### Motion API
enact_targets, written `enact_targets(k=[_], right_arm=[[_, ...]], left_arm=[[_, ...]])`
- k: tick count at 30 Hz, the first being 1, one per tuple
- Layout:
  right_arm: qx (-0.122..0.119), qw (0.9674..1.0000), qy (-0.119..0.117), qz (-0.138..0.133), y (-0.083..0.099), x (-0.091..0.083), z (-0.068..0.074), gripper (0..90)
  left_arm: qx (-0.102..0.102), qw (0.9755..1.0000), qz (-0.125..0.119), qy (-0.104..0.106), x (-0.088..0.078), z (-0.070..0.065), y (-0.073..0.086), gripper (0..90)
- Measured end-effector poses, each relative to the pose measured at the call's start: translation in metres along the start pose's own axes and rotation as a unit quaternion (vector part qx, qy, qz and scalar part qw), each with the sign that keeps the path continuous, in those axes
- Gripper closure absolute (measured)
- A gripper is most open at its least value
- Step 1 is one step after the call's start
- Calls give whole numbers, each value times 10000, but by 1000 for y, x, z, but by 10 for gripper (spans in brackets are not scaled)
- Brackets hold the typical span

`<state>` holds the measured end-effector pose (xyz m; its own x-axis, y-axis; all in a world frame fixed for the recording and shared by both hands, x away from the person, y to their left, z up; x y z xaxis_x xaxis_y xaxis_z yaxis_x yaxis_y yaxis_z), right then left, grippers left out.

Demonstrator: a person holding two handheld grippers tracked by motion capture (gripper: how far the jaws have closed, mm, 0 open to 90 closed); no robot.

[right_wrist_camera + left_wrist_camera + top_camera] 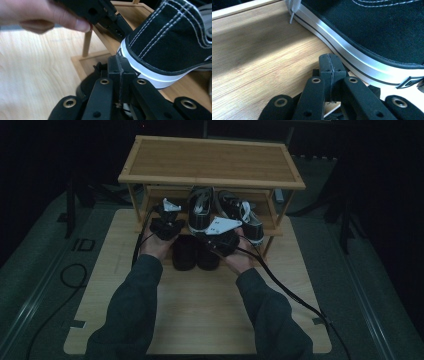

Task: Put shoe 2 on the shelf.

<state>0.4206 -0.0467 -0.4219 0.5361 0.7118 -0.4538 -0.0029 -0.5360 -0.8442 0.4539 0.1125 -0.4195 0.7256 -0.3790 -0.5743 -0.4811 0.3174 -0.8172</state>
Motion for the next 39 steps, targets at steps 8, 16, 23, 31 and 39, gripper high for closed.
enact_targets(k=[8, 16, 23, 31, 39], right_arm=[[26, 9999, -123, 99, -1, -3, 2, 881], [-86, 9990, -321, 287, 2, -14, 5, 894], [-204, 9977, -499, 415, 8, -21, 10, 896], [-227, 9965, -644, 473, 17, -42, 8, 897], [-266, 9959, -593, 625, 30, -71, -4, 897]], left_arm=[[-30, 10000, -12, 12, 0, 0, 0, 900], [-41, 10000, -15, 55, 0, 2, 0, 900], [-43, 9999, -8, 98, 0, 3, 0, 900], [-33, 9999, 13, 99, 0, 3, -1, 900], [-47, 9999, 13, 122, 0, 3, -1, 900]])
Point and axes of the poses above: each handheld gripper's, and its own axes: x roughly forward along the jaws, y roughly out of its underside, z roughly to its left, the point moved 4 cm from there along x, roughly forward along the jaws
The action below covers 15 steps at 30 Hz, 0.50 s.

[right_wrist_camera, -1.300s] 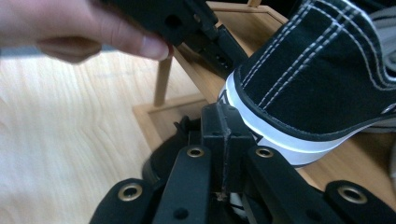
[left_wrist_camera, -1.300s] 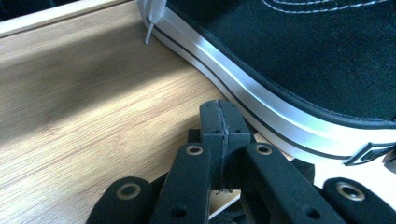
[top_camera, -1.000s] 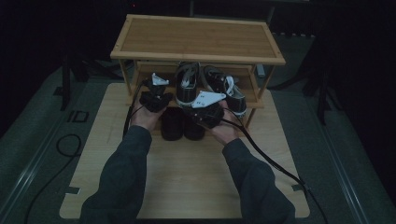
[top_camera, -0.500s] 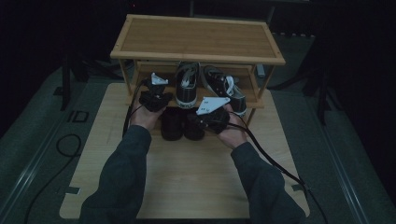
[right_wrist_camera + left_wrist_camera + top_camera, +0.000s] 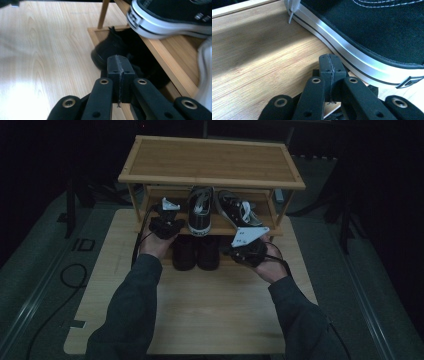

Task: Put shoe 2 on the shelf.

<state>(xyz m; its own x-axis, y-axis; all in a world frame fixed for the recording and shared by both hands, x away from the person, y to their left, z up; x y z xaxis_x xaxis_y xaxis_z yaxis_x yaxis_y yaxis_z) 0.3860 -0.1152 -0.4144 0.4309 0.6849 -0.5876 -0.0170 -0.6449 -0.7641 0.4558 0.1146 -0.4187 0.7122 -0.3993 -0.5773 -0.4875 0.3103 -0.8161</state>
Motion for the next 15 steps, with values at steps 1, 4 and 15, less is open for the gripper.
enact_targets(k=[1, 4, 15], right_arm=[[24, 10000, -17, 7, 2, -2, -2, 897], [58, 10000, -45, 17, 8, -9, -4, 898], [89, 9994, -282, 186, 30, -36, -19, 897]], left_arm=[[26, 10000, 20, -4, 0, 0, 0, 900], [32, 10000, 20, -5, 0, 0, 0, 900], [24, 10000, 38, 33, 0, 1, -1, 900]])
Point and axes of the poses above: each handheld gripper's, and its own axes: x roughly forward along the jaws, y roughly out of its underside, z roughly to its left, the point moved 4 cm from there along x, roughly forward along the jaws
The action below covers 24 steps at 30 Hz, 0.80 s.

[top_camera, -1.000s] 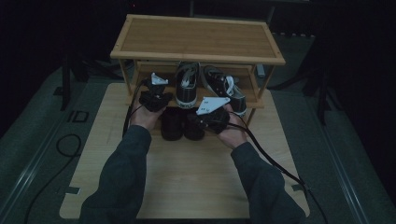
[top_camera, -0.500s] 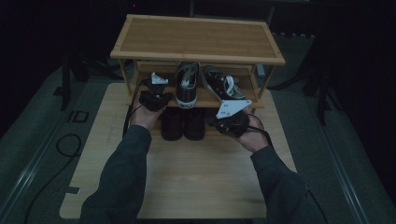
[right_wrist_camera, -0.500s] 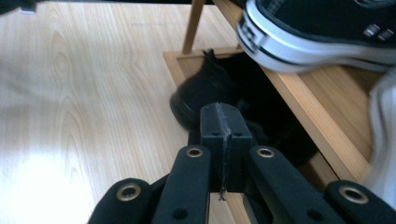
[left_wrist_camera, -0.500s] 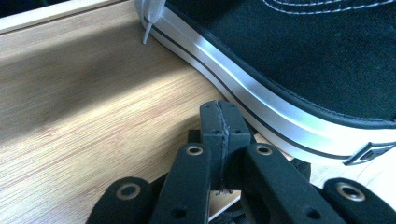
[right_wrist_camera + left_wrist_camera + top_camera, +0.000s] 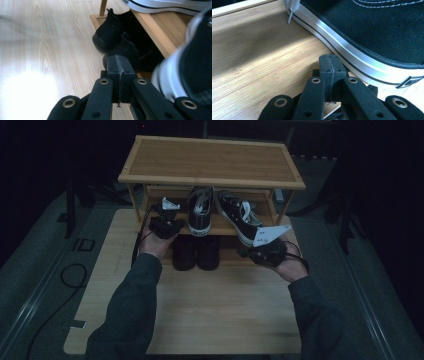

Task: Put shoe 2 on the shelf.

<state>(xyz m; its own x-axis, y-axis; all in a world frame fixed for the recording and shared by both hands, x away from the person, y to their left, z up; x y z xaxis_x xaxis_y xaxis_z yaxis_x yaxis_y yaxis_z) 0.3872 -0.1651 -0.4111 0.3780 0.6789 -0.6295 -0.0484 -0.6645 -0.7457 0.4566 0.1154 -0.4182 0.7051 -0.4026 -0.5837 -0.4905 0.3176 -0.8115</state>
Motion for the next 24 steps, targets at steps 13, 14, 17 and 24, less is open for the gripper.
enact_targets(k=[13, 14, 17, 24], right_arm=[[569, 9980, 142, -252, 38, -38, -31, 899], [619, 9976, 171, -240, 42, -40, -32, 899], [768, 9964, 190, -293, 49, -42, -37, 899], [835, 9956, 206, -376, 46, -37, -40, 899]], left_arm=[[-21, 10000, -32, 10, 1, 1, 0, 900], [-24, 10000, -41, 17, 2, 1, 0, 900], [-59, 9999, -63, 57, 2, 1, 0, 900], [-175, 9996, -120, 190, 3, 3, 1, 900]])
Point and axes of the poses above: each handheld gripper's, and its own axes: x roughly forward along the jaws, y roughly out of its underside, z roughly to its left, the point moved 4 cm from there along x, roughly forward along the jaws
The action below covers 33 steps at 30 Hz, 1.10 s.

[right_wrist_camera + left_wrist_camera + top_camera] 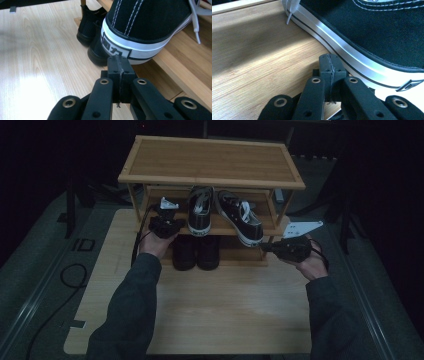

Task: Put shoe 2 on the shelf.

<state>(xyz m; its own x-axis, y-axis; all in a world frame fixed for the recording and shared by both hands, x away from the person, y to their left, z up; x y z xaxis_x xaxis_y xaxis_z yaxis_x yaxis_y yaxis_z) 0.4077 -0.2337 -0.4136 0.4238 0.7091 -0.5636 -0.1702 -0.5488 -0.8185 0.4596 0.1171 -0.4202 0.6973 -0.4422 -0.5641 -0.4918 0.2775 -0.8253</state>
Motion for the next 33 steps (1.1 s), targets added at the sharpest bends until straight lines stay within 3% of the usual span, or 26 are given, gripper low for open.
enact_targets(k=[4, 8, 15, 33], right_arm=[[-22, 10000, -24, 1, -3, 2, 3, 900], [-108, 9997, -214, -38, -11, 11, 11, 900], [-206, 9988, -423, -131, -24, 25, 19, 900], [-265, 9987, -244, -365, -35, 37, 22, 900]], left_arm=[[-4, 10000, 6, 85, 0, 0, 0, 900], [-27, 9999, 9, 121, 0, 0, 0, 900], [87, 9999, 37, 38, 0, -1, 0, 900], [130, 9999, 50, -4, -1, -3, 0, 900]])
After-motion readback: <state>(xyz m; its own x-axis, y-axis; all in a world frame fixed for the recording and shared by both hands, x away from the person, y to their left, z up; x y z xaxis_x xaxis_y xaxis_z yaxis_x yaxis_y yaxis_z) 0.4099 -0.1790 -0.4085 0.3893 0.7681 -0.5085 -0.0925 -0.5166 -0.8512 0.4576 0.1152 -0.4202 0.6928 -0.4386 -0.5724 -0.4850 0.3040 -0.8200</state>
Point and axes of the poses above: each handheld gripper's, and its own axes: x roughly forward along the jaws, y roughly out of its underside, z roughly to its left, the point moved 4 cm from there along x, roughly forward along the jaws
